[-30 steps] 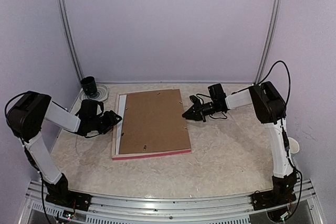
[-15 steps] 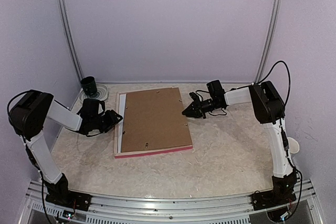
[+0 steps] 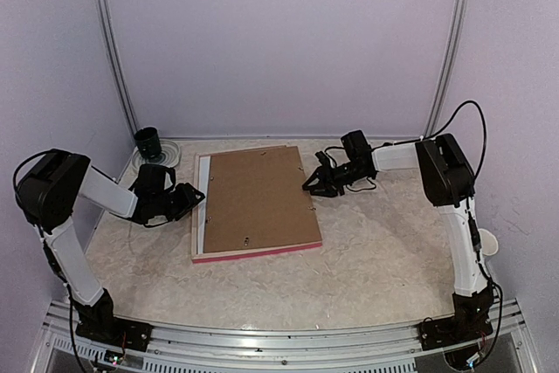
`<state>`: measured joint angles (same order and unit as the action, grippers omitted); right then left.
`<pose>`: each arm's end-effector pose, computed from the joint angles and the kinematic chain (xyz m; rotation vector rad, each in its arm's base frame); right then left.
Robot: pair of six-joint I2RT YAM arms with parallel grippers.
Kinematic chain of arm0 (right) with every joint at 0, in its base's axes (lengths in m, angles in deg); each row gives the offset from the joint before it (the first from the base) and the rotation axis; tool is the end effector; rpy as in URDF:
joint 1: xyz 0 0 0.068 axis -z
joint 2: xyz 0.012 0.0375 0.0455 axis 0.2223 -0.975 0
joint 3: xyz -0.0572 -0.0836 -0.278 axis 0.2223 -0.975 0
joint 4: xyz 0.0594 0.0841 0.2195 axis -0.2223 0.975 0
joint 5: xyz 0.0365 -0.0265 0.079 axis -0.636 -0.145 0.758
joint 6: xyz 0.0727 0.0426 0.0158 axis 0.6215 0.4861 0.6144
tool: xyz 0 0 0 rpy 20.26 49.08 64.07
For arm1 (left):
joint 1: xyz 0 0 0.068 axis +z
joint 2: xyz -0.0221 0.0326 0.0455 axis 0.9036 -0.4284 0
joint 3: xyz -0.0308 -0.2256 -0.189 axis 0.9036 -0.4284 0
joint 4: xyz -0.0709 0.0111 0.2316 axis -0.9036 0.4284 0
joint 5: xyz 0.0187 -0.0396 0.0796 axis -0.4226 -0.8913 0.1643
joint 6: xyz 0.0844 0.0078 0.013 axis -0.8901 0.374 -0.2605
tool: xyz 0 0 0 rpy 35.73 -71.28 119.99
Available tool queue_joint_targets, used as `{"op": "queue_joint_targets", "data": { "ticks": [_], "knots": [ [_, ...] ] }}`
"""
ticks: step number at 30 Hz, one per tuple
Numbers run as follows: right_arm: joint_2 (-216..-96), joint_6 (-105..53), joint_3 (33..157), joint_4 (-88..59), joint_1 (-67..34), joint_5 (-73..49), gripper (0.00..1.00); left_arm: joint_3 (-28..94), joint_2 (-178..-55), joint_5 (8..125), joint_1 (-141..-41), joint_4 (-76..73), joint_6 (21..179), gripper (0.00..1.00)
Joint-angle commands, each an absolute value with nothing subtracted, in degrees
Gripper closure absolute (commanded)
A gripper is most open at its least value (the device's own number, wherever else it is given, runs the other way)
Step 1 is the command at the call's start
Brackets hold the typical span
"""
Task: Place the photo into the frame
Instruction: Place the backboard on the frame body.
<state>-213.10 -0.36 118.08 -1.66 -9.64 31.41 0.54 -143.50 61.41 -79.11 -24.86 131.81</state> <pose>0.4580 0.2531 0.1137 -0.1898 2.6016 1.4922 0.3391 -0.1054 0.1320 -0.4479 2.2860 -0.7896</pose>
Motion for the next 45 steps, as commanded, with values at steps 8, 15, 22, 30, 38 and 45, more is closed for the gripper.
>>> {"op": "queue_joint_targets", "data": {
  "ticks": [8,15,22,30,38,45],
  "knots": [
    [-204.31,-5.85,112.06,4.43,-10.07,18.45,0.58,-1.28,-146.86,58.7,-80.3,-19.38,131.83,0.44],
    [-199.8,-7.74,106.34,4.58,-10.87,15.48,0.58,-1.65,-146.94,58.72,-80.34,-19.59,131.92,0.44],
    [-199.11,-9.13,104.23,4.42,-11.59,15.3,0.58,-1.83,-147.46,58.02,-80.35,-20.49,132.61,0.44],
    [-198.22,-9.63,103.78,4.17,-12.24,15.76,0.58,-2.18,-147.39,58.13,-80.35,-20.68,132.79,0.44],
    [-198.37,-10.4,102.05,4.43,-12.64,15.31,0.58,-2.58,-147.48,58.08,-80.36,-21.13,132.9,0.44],
    [-197.68,-11.2,101.76,4.98,-13.36,14.77,0.58,-2.89,-147.66,57.99,-80.29,-21.49,133.03,0.44]
  ]
}}
